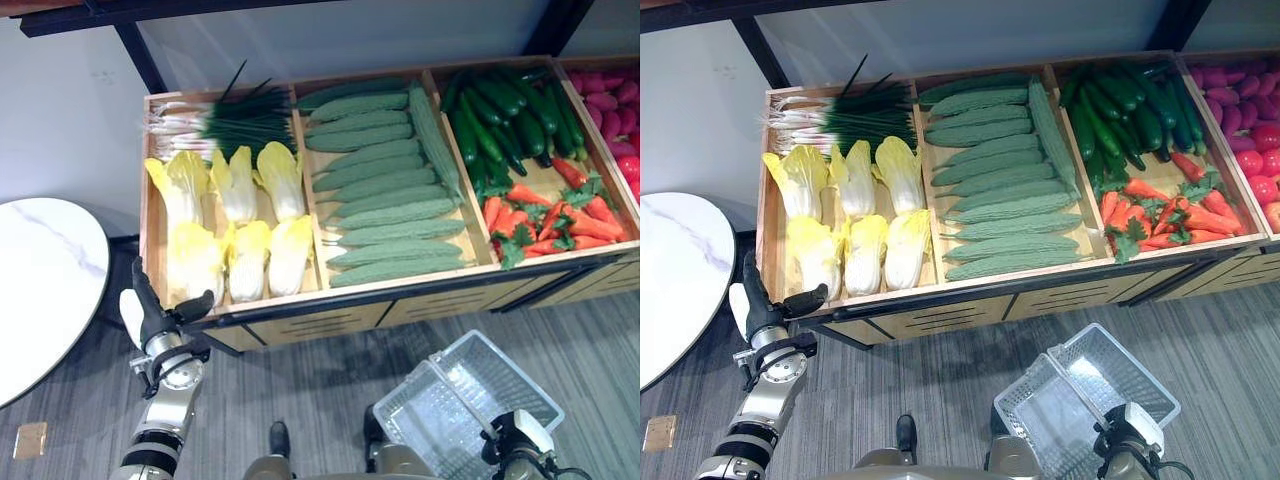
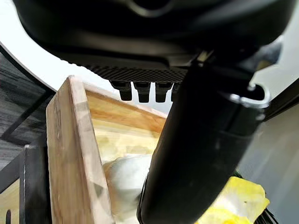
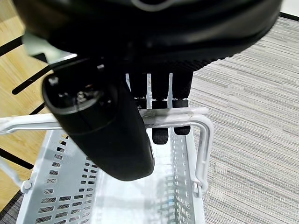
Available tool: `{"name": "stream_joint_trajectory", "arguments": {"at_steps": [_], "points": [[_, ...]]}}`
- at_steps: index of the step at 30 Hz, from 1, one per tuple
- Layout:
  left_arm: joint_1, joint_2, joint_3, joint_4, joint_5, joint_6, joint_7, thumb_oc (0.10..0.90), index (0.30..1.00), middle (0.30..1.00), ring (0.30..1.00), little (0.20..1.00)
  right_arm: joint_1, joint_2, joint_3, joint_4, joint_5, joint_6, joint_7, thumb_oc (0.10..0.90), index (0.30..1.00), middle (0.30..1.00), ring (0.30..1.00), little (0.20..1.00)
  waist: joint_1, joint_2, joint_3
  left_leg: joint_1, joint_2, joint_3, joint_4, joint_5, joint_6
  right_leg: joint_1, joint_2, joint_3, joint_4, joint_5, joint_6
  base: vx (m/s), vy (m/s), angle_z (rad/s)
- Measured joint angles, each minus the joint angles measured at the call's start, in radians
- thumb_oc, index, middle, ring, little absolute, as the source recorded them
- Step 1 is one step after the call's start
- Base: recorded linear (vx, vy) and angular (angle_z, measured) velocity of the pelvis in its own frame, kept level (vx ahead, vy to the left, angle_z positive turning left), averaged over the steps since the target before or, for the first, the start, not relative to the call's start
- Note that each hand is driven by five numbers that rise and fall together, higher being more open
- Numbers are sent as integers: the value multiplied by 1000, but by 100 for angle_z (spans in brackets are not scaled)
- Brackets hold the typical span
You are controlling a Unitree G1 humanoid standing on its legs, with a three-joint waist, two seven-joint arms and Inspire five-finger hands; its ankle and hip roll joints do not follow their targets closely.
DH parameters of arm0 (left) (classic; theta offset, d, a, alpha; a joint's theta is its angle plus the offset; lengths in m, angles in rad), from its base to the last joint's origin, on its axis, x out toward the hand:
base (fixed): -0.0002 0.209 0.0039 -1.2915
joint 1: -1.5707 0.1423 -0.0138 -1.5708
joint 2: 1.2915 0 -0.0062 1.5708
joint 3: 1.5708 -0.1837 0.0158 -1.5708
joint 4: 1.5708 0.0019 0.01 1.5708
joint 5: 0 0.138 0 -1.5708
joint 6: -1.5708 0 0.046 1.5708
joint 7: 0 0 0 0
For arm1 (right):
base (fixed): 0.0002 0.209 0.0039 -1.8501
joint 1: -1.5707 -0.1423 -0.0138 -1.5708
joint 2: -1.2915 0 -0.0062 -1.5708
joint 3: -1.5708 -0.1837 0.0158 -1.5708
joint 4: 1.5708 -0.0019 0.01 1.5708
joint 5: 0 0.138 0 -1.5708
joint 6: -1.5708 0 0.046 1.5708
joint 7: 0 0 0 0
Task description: Get the vegetables into the basket
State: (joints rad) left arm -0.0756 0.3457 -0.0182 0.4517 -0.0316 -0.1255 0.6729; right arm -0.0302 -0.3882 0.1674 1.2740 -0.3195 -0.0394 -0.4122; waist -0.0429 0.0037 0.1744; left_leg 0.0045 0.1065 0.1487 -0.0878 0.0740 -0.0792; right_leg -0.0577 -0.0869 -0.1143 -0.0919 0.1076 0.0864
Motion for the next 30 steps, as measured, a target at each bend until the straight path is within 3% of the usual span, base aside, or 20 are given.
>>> {"name": "stream_joint_trajectory", "arguments": {"at_steps": [13, 14, 15, 16, 24, 30], "points": [[-25, -22, -10, 87, -125, -15, -58, 900, 1000, 1000, 1000, 1000, 0, 1, 0, -2, 2, 22, 3, 400, 300, 300, 300, 300, -6, -1, 0, 8, 0, 16, 0, -2, 2, -1, 1, 18, 0, 4, -1, 13, 12, -4], [-38, -21, -9, 108, -155, -19, -74, 792, 849, 849, 849, 849, 0, 1, 0, -5, 2, 28, 11, 400, 300, 300, 300, 300, -6, -1, -1, 11, -1, 23, 0, -3, 3, -2, 1, 24, 0, 5, -1, 20, 29, -10], [-43, -19, -8, 108, -170, -18, -80, 425, 336, 336, 336, 336, 0, 1, 0, -5, 2, 29, 15, 400, 300, 300, 300, 300, -5, -1, -2, 12, -1, 26, 0, -3, 3, -2, 2, 26, 0, 6, -2, 15, 19, -10], [-45, -15, -8, 108, -181, -16, -86, 400, 300, 300, 300, 300, 0, 1, 0, -5, 2, 29, 18, 400, 300, 300, 300, 300, -6, -1, -2, 13, -1, 28, 0, -3, 4, -2, 2, 27, 1, 7, -1, 26, 34, -6], [-60, 32, -29, 126, -225, 16, -214, 400, 300, 300, 300, 300, -2, 1, 19, -29, 1, 44, 56, 400, 300, 300, 300, 300, -15, -4, -18, 18, -5, 48, 0, -7, 9, -10, 0, 50, 4, 22, -10, 6, 20, -7], [-59, 36, -29, 132, -224, 37, -236, 400, 300, 300, 300, 300, 0, 1, 35, -26, 1, 48, 66, 400, 300, 300, 300, 300, -24, -12, -31, 21, -6, 54, 0, -7, 9, -10, -1, 55, 4, 23, -9, 1, 4, -2]]}}
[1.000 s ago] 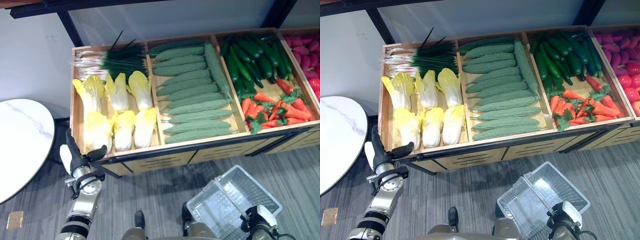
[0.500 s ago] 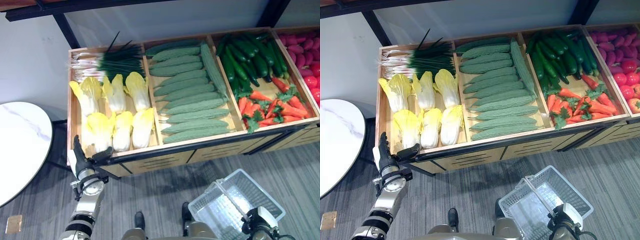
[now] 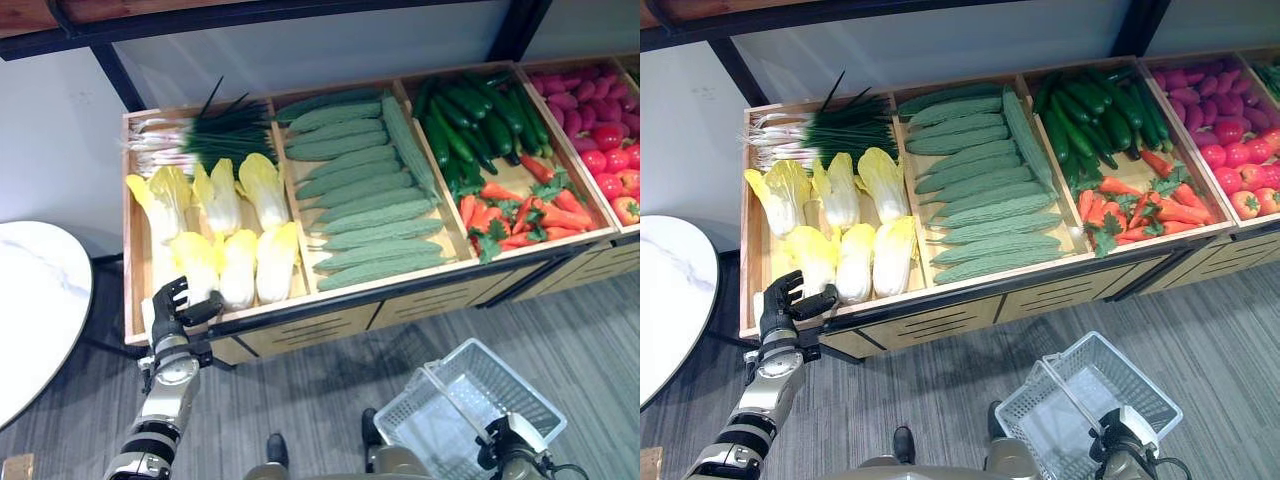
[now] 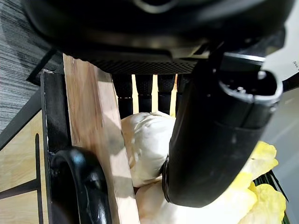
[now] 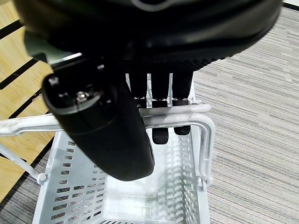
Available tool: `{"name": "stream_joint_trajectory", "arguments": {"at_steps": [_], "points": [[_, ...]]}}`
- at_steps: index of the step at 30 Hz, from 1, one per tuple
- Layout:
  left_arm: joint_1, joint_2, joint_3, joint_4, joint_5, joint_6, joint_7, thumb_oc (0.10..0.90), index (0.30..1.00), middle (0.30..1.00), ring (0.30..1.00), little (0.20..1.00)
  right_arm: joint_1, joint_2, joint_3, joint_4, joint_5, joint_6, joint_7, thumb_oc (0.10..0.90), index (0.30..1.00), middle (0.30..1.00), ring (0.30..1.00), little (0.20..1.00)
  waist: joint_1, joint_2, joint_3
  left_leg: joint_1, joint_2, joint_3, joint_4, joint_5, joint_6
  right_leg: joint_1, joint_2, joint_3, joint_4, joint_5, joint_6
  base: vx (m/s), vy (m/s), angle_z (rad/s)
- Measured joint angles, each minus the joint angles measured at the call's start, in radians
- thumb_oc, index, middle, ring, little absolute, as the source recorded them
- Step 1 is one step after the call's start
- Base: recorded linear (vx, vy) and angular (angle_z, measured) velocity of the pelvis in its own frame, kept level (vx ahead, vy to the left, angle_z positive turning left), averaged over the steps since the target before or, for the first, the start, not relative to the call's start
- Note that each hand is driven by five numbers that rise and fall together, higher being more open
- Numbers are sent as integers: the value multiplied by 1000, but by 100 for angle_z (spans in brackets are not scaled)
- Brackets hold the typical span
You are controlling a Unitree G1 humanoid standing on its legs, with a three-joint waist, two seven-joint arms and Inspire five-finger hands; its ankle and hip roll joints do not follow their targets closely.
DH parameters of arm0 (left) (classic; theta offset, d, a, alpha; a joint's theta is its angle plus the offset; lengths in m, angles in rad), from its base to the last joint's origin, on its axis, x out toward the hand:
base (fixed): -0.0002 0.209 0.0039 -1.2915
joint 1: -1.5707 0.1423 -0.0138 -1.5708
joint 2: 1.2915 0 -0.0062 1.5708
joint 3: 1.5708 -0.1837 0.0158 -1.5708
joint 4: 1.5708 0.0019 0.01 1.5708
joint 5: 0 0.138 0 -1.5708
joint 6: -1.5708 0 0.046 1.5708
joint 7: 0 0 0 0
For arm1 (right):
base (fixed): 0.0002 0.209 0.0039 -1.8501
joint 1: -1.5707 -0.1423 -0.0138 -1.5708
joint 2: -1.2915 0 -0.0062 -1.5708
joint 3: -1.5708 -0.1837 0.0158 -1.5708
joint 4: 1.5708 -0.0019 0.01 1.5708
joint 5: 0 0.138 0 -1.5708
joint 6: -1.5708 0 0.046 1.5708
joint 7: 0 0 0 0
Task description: Get the vegetables into the basket
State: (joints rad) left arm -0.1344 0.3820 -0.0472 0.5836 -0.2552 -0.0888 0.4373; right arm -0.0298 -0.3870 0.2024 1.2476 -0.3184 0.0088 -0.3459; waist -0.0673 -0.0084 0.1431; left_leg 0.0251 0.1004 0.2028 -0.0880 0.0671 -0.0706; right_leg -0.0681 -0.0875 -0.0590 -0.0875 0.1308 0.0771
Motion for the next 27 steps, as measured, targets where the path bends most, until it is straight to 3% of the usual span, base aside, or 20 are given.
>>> {"name": "stream_joint_trajectory", "arguments": {"at_steps": [3, 9, 14, 21, 27], "points": [[1, -1, 1, -1, -1, 0, 1, 400, 300, 300, 300, 300, 0, 0, 0, 0, 0, 1, 1, 400, 300, 300, 300, 300, 0, 0, 0, 0, 0, 0, 0, 0, 0, 0, 0, 0, 0, 1, 0, 0, 0, 0], [54, -61, 19, -186, 20, 12, 114, 400, 300, 300, 300, 300, 1, 10, -1, 4, 1, 6, -4, 400, 300, 300, 300, 300, 1, -9, 0, 0, 0, -4, 0, 0, 0, 2, -1, -5, 0, 1, 0, -2, -10, 1], [64, -84, 28, -370, 161, 14, 267, 400, 300, 300, 300, 300, 2, 39, 0, 25, 3, -5, -29, 400, 300, 300, 300, 300, 5, -17, 0, -4, 1, -14, 0, 1, -1, 4, -1, -20, 0, 0, 0, 1, -20, 6], [42, -36, 57, -623, 398, -15, 415, 400, 300, 300, 300, 300, 15, 47, 0, 65, 7, -34, -52, 400, 300, 300, 300, 300, 27, -16, -1, 2, 1, -30, 0, 2, -2, 20, -3, -36, 0, -5, 2, -7, -14, 6], [54, 0, -3, -650, 367, -44, 349, 400, 300, 300, 300, 300, 22, 47, 0, 57, 17, -44, -56, 400, 300, 300, 300, 300, 29, -16, -1, -4, -1, -44, 0, 3, -3, 21, -5, -44, 0, -7, 3, -21, 7, 6]]}}
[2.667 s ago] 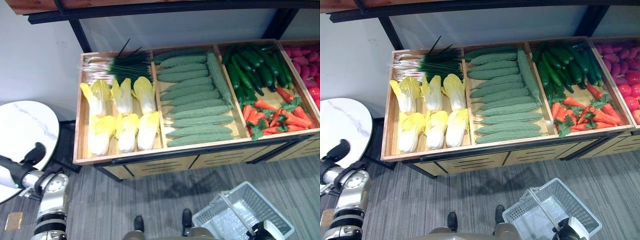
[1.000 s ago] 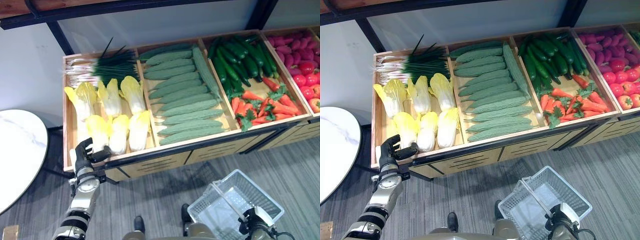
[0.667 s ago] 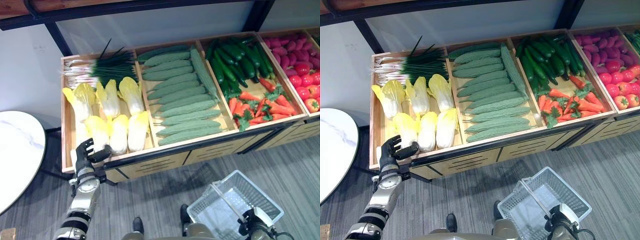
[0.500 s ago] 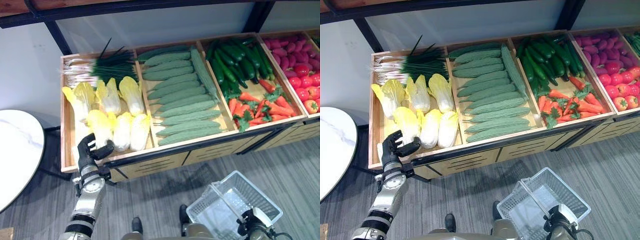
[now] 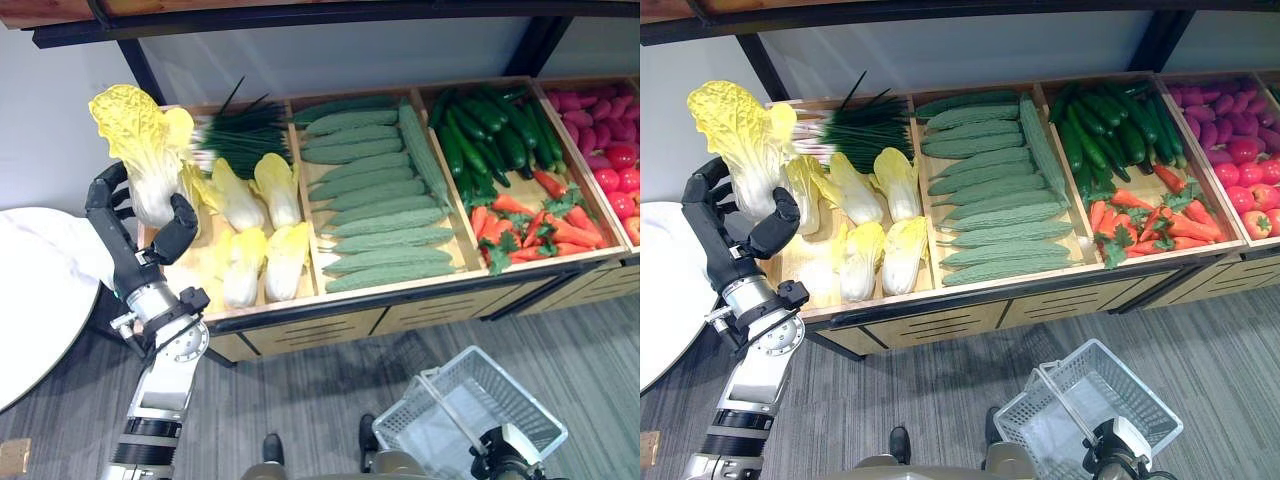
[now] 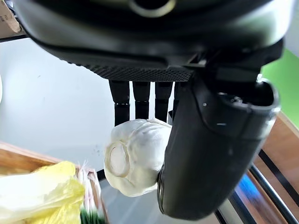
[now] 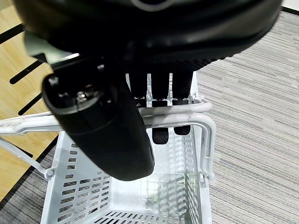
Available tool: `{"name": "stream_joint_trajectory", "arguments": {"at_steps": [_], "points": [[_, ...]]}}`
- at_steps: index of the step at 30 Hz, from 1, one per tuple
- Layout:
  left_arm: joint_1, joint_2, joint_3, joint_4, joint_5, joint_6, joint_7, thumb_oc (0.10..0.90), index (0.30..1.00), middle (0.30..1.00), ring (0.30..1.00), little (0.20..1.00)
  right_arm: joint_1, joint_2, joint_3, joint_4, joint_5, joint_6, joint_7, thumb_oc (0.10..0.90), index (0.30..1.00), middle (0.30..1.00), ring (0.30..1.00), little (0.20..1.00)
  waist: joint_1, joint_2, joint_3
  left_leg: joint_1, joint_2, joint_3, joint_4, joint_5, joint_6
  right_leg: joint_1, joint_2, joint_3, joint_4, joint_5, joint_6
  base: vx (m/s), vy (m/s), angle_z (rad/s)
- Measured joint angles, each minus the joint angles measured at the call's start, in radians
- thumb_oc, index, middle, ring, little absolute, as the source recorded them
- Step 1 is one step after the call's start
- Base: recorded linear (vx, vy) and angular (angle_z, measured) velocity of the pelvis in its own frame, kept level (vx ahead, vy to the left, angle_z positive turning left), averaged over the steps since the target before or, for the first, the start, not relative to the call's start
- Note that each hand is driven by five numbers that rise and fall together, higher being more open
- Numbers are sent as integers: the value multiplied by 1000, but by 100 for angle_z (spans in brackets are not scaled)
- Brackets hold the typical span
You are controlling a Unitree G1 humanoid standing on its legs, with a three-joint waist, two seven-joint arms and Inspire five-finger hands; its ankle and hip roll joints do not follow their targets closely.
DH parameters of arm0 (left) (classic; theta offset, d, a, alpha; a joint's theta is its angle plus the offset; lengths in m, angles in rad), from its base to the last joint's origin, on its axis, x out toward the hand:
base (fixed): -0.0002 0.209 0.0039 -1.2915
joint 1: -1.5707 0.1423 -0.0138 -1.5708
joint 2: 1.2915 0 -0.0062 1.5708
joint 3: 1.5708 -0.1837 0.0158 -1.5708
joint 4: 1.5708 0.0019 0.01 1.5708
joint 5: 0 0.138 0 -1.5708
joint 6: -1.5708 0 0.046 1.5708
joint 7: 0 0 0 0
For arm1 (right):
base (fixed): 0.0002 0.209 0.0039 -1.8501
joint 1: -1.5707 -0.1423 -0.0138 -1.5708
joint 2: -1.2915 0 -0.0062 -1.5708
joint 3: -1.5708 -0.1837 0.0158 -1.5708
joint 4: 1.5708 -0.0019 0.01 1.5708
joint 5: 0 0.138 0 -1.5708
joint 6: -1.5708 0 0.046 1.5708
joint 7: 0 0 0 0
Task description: Get the vegetables into the basket
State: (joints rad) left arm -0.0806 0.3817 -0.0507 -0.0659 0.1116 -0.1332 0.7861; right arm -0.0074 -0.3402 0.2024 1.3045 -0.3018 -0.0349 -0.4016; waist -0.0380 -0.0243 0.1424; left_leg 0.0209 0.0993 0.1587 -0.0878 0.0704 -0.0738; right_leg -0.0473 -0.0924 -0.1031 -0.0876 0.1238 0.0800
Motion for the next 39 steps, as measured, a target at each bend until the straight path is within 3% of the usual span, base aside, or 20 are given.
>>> {"name": "stream_joint_trajectory", "arguments": {"at_steps": [3, 4, 8, 10, 18, 28, 29, 31, 33, 34, 35, 36, 37, 39], "points": [[19, 40, -45, -6, -152, -53, -153, 400, 300, 300, 300, 300, -2, 0, -1, -15, 5, 2, 3, 400, 300, 300, 300, 300, -3, 1, 1, 0, -1, 0, 0, 0, 0, -1, -1, 1, 0, -1, 0, -4, 15, -1], [36, 47, -59, -5, -341, -86, -283, 400, 300, 300, 300, 300, 1, -3, -1, -36, 4, 5, 8, 400, 300, 300, 300, 300, -10, 2, 1, 4, -1, 4, 0, -1, 1, -1, -1, 8, 0, -1, 1, -6, 24, -11], [53, -38, -79, 14, -690, -94, -483, 400, 300, 300, 300, 300, -1, -5, -4, -46, 3, 16, 36, 400, 300, 300, 300, 300, -13, 5, 2, 7, -2, 17, 0, -2, 2, -2, -1, 17, 0, -1, 1, 1, 12, -7], [58, -35, -99, 62, -778, -87, -571, 400, 300, 300, 300, 300, -3, -7, -18, -55, 3, 18, 58, 400, 300, 300, 300, 300, -20, 6, 2, 10, 0, 22, 0, -2, 2, -3, 1, 21, -1, -1, 1, 16, 22, -8], [65, -7, -128, 74, -801, -79, -704, 400, 300, 300, 300, 300, -9, -14, -43, -55, 3, 17, 86, 400, 300, 300, 300, 300, -38, 21, 3, 28, -2, 53, 0, -8, 4, -6, 4, 54, -4, -1, 7, 16, 26, -13], [74, 14, -142, 74, -805, -72, -754, 400, 300, 300, 300, 300, -15, -22, -79, -56, 5, 11, 103, 400, 300, 300, 300, 300, -37, 15, 7, 37, -20, 144, 4, -27, 12, -44, 0, 141, 6, 27, 11, -48, 80, -27], [73, 30, -167, 74, -820, -71, -756, 400, 300, 300, 300, 300, -15, -24, -80, -56, 5, 11, 110, 400, 300, 300, 300, 300, -43, 7, 13, 37, -29, 157, 1, -29, 15, -55, -6, 159, 3, 33, 19, -106, 117, -29], [57, 46, -174, 78, -819, -72, -761, 400, 300, 300, 300, 300, -24, -20, -79, -84, 5, -1, 119, 400, 300, 300, 300, 300, -70, -38, 46, 22, -59, 207, 5, -40, 26, -102, -14, 215, 14, 56, 39, -227, 97, -70], [10, 79, -172, 80, -819, -73, -755, 400, 300, 300, 300, 300, -46, -6, -79, -111, 6, -14, 123, 400, 300, 300, 300, 300, -78, -76, 77, -11, -72, 265, 31, -49, 42, -158, -16, 235, 12, 125, 74, -211, 55, -102], [-13, 106, -170, 85, -819, -72, -751, 400, 300, 300, 300, 300, -72, 11, -78, -106, 7, -17, 123, 400, 300, 300, 300, 300, -76, -97, 98, -17, -57, 316, 33, -54, 69, -185, -7, 212, -1, 186, 118, -184, 70, -85], [-52, 104, -180, 119, -818, -68, -756, 400, 300, 300, 300, 300, -82, 19, -80, -97, 8, -18, 118, 400, 300, 300, 300, 300, -89, -92, 118, -23, -38, 315, 33, -53, 75, -192, -11, 126, 9, 183, 121, -120, 125, -67], [-70, 70, -192, 139, -818, -64, -756, 400, 300, 300, 300, 300, -65, 19, -81, -70, 13, -12, 120, 400, 300, 300, 300, 300, -67, -77, 126, -12, -12, 350, 27, -32, 68, -212, -29, -48, 179, 53, 52, -179, 142, -56], [-64, 67, -195, 138, -818, -65, -756, 400, 300, 300, 300, 300, -55, 19, -82, -50, 21, -12, 121, 400, 300, 300, 300, 300, -33, -64, 133, 4, 6, 380, 26, -31, 67, -218, -50, -134, 303, -17, 26, -68, 83, -72], [-40, 79, -188, 137, -818, -64, -752, 400, 300, 300, 300, 300, -43, 18, -105, -32, 43, 0, 121, 400, 300, 300, 300, 300, 0, -48, 132, 22, 31, 408, 30, -40, 72, -178, -109, -220, 449, -123, 39, -105, -34, -70]]}}
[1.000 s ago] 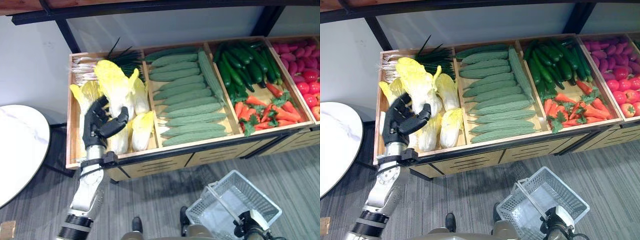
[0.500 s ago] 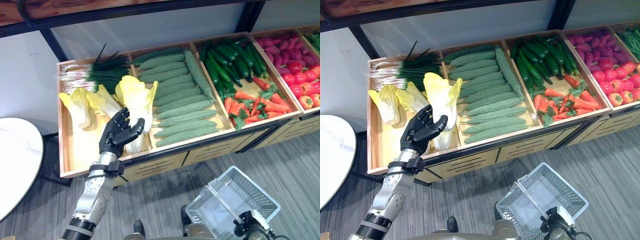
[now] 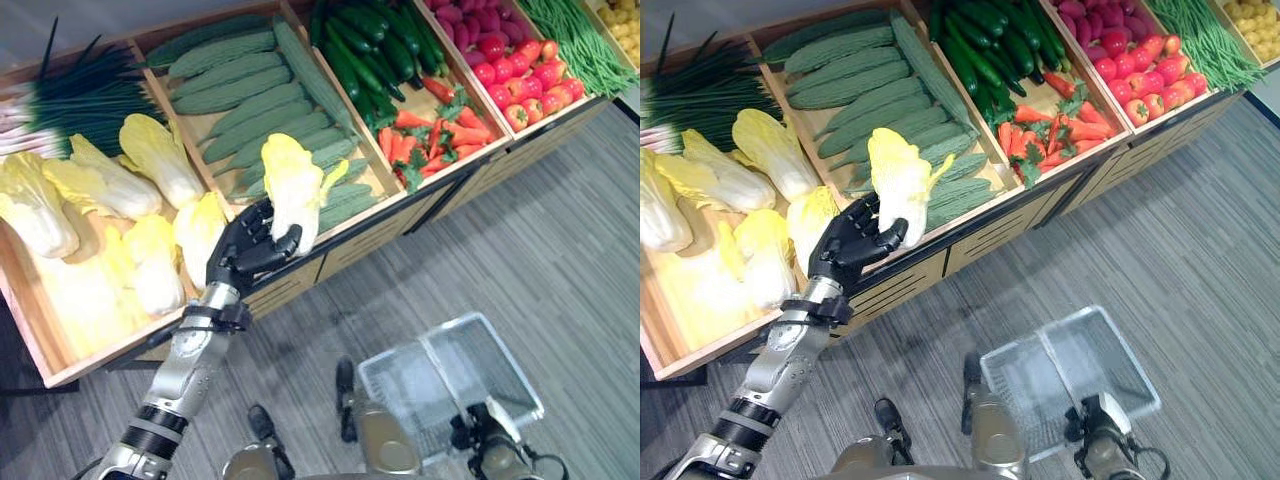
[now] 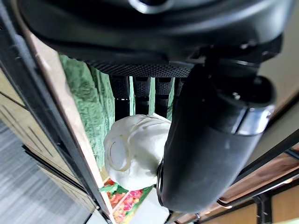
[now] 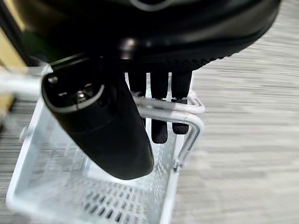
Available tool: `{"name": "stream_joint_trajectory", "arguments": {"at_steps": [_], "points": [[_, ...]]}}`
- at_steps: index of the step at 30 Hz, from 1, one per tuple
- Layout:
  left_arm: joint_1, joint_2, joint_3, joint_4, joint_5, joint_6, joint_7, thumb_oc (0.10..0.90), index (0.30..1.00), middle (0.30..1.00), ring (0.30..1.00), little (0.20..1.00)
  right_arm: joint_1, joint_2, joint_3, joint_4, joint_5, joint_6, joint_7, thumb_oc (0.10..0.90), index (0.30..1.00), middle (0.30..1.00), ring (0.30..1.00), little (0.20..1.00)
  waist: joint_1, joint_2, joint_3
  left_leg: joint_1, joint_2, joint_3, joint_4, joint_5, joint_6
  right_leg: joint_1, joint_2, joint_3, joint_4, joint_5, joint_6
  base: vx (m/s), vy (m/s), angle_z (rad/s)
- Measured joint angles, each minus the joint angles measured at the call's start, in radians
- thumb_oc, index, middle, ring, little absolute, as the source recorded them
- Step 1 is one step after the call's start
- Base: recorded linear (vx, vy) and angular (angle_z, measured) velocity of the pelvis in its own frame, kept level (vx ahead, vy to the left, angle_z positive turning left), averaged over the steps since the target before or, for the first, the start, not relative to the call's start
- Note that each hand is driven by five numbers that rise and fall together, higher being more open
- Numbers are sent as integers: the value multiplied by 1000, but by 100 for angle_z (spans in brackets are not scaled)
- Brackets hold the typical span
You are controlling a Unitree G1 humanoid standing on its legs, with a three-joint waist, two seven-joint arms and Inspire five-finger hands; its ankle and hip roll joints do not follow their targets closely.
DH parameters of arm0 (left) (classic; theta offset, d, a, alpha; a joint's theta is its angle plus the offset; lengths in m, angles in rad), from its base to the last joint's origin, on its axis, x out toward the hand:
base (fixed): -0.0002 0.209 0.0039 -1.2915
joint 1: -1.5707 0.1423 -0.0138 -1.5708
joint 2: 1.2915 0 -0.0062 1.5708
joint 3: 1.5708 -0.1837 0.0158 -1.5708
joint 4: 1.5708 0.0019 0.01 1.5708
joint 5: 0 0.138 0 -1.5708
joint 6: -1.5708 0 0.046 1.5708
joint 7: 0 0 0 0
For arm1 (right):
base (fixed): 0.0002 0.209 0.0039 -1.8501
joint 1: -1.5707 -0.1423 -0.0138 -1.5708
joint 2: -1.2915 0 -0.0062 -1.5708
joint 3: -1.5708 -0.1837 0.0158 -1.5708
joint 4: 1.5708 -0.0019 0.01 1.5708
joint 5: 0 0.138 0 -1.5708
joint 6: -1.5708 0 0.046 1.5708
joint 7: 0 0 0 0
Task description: Get the vegetables into the basket
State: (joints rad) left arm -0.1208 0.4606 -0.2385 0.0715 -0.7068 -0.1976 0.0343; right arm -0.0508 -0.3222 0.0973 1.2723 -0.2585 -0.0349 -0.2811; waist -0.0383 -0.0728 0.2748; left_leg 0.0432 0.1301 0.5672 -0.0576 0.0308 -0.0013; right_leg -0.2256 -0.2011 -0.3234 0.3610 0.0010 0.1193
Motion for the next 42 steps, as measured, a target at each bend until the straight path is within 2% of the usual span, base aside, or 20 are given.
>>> {"name": "stream_joint_trajectory", "arguments": {"at_steps": [1, 3, 4, 5, 6, 7, 9, 11, 18, 22, 25, 26, 27, 28, 29, 30, 31, 32, 37, 42], "points": [[21, 27, 30, -5, 0, 0, 7, 400, 300, 300, 300, 300, 16, -7, -8, -9, 0, 11, -2, 400, 300, 300, 300, 300, 7, -7, -6, 0, -10, 18, 8, 9, -21, 88, -28, -6, -102, -14, 11, -88, -83, -62], [51, 27, 72, -4, 0, 1, 13, 400, 300, 300, 300, 300, 9, -13, -6, -28, 0, 12, -1, 400, 300, 300, 300, 300, 18, 0, -10, 8, -2, 38, 19, 14, -27, 118, 0, -22, -181, -14, -1, 8, -102, -81], [58, 24, 82, -4, 0, 1, 12, 400, 300, 300, 300, 300, 9, -10, 4, -38, 0, 10, 0, 400, 300, 300, 300, 300, 18, -3, -11, -9, 29, 43, 101, -10, -34, 158, 17, 5, -254, 3, -27, 41, -136, -75], [59, 9, 79, -6, 0, 1, 8, 400, 300, 300, 300, 300, 20, -15, 5, -42, 0, 14, 1, 400, 300, 300, 300, 300, 17, 0, -25, -10, 27, 38, 82, -31, -42, 161, 27, 15, -270, 3, -30, 33, -192, -56], [64, -10, 75, -19, 0, 1, 7, 400, 300, 300, 300, 300, 28, -29, 5, -42, 0, 15, 1, 400, 300, 300, 300, 300, 15, 23, -43, -5, 27, 25, 49, -1, -47, 161, 49, 19, -285, 5, -33, 20, -98, -41], [66, -15, 75, -27, 0, 1, 4, 400, 300, 300, 300, 300, 27, -30, 5, -38, 0, 17, 0, 400, 300, 300, 300, 300, 13, 27, -47, 10, 37, 39, 40, 2, -75, 165, 60, 30, -292, 6, -35, 4, -180, -40], [62, -16, 69, -43, 0, 1, 1, 400, 300, 300, 300, 300, 39, -25, 7, -36, 0, 18, 2, 400, 300, 300, 300, 300, -13, 11, -62, 15, 46, 41, 63, 5, -75, 176, 70, 44, -308, 9, -39, 1, -173, -28], [62, -16, 61, -45, 0, 1, 1, 400, 300, 300, 300, 300, 69, -27, 7, -33, 2, 22, -3, 400, 300, 300, 300, 300, -32, 8, -89, 16, 53, 45, 73, 5, -75, 186, 80, 52, -332, 17, -45, 0, -203, -17], [60, -28, 47, -56, -7, 0, 1, 400, 300, 300, 300, 300, 114, -23, 7, -27, 4, 12, -1, 400, 300, 300, 300, 300, -67, 30, -102, 32, 86, 43, 103, 14, -78, 219, 111, 68, -366, 26, -57, -23, -202, -10], [61, -56, 6, -55, -21, 0, -1, 400, 300, 300, 300, 300, 109, -21, -1, -25, 25, 9, -2, 400, 300, 300, 300, 300, -60, 47, -109, 23, 112, 16, 148, 28, -83, 241, 122, 67, -393, 34, -68, -27, -153, -7], [64, -57, -1, -58, -22, 0, -2, 400, 300, 300, 300, 300, 81, -25, 10, -22, 27, 10, -6, 400, 300, 300, 300, 300, -41, 48, -107, -8, 134, -71, 248, 39, -100, 236, 138, 109, -394, 48, -90, -61, -21, -46], [60, -59, -7, -65, -22, 0, -2, 400, 300, 300, 300, 300, 50, -36, 30, -7, 29, 9, -10, 400, 300, 300, 300, 300, -15, 33, -98, -47, 72, -280, 232, -25, -145, 213, 117, 161, -389, 55, -98, 12, -28, -86], [61, -57, -8, -68, -20, 0, -14, 400, 300, 300, 300, 300, 19, -42, 25, 3, 30, 14, -12, 400, 300, 300, 300, 300, -4, 35, -95, -56, 16, -405, 161, -54, -146, 204, 116, 210, -396, 63, -107, 11, -29, -92], [63, -58, -9, -69, -20, 0, -16, 400, 300, 300, 300, 300, 9, -44, 25, 10, 31, 16, -13, 400, 300, 300, 300, 300, 3, 37, -93, -52, -10, -481, 118, -53, -140, 201, 116, 226, -396, 69, -107, 43, -1, -103], [67, -59, -8, -68, -20, -1, -15, 400, 300, 300, 300, 300, 3, -46, 26, 8, 31, 8, -14, 400, 300, 300, 300, 300, 22, 40, -91, -58, -46, -563, 58, -35, -114, 197, 125, 274, -397, 69, -107, 32, 1, -100], [68, -59, -8, -69, -19, -3, -16, 400, 300, 300, 300, 300, -1, -47, 27, 9, 31, 2, -14, 400, 300, 300, 300, 300, 28, 47, -91, -69, -52, -586, 49, -21, -99, 192, 136, 296, -399, 67, -111, 58, 50, -115], [68, -59, -7, -70, -19, -5, -16, 400, 300, 300, 300, 300, -12, -50, 29, 12, 31, 0, -16, 400, 300, 300, 300, 300, 31, 65, -85, -95, -53, -621, 41, 1, -73, 186, 159, 324, -399, 67, -98, 45, 86, -106], [70, -56, -4, -69, -19, -7, -16, 400, 300, 300, 300, 300, -21, -44, 34, 17, 31, 0, -18, 400, 300, 300, 300, 300, 41, 64, -79, -104, -71, -640, 65, -5, -63, 170, 158, 358, -392, 66, -87, 45, 86, -90], [75, -44, -5, -71, -21, -6, -15, 400, 300, 300, 300, 300, 22, -37, 39, 5, 33, -14, -19, 400, 300, 300, 300, 300, 22, 46, -61, -96, -120, -599, 22, 36, -18, 158, 102, 359, -418, 103, -38, 38, 171, -22], [87, -18, -5, -70, -23, -8, -14, 400, 300, 300, 300, 300, 14, -24, 38, -25, 33, -15, -19, 400, 300, 300, 300, 300, 22, 42, -55, -47, -133, -516, -3, 22, -1, 156, 94, 430, -414, 104, -16, -7, 233, -43]]}}
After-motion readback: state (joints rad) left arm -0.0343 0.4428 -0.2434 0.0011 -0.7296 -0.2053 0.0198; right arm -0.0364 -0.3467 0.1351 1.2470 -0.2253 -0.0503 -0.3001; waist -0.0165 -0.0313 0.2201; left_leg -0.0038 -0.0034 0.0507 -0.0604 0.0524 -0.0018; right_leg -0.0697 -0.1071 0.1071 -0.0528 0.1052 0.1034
